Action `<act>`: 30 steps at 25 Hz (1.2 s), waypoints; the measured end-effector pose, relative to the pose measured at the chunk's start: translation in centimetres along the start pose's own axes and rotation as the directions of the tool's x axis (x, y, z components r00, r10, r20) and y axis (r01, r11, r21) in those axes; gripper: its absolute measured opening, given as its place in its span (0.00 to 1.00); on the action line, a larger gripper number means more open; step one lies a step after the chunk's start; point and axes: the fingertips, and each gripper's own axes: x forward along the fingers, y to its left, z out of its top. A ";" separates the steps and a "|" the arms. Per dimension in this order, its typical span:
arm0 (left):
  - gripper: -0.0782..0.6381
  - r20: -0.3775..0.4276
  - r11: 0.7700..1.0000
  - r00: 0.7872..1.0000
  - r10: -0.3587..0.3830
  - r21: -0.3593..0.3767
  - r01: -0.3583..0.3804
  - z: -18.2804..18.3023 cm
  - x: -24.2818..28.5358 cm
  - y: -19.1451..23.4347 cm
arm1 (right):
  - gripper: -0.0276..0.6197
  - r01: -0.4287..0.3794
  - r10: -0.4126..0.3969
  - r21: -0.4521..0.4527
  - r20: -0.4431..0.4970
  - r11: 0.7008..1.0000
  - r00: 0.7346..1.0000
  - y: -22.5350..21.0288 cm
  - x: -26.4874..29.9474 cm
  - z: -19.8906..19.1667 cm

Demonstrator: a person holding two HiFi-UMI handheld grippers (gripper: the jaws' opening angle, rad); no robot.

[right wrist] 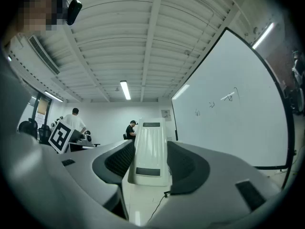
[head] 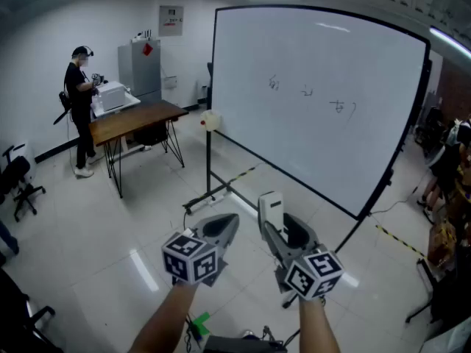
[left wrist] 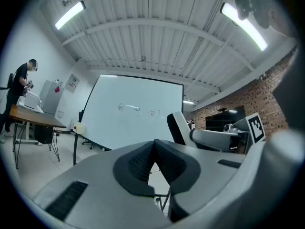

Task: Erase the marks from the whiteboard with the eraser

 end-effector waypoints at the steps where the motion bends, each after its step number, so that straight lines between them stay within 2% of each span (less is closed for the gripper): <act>1: 0.12 0.002 1.000 1.000 0.001 0.004 -0.001 0.2 0.1 0.3 | 0.40 -0.001 0.001 -0.002 0.001 1.000 1.000 -0.1 0.4 0.2; 9: 0.12 0.011 1.000 1.000 0.013 0.027 -0.013 1.6 4.0 4.4 | 0.40 -0.019 0.019 -0.004 0.014 1.000 1.000 -3.2 5.5 0.6; 20: 0.12 -0.015 0.996 0.997 0.081 0.045 -0.080 3.4 17.4 14.2 | 0.40 -0.089 0.089 0.015 0.022 0.996 0.996 -15.0 17.8 1.5; 30: 0.12 -0.001 0.995 0.996 0.089 0.055 -0.089 5.6 26.9 21.5 | 0.40 -0.122 0.122 0.013 0.021 0.992 0.992 -23.1 27.1 2.7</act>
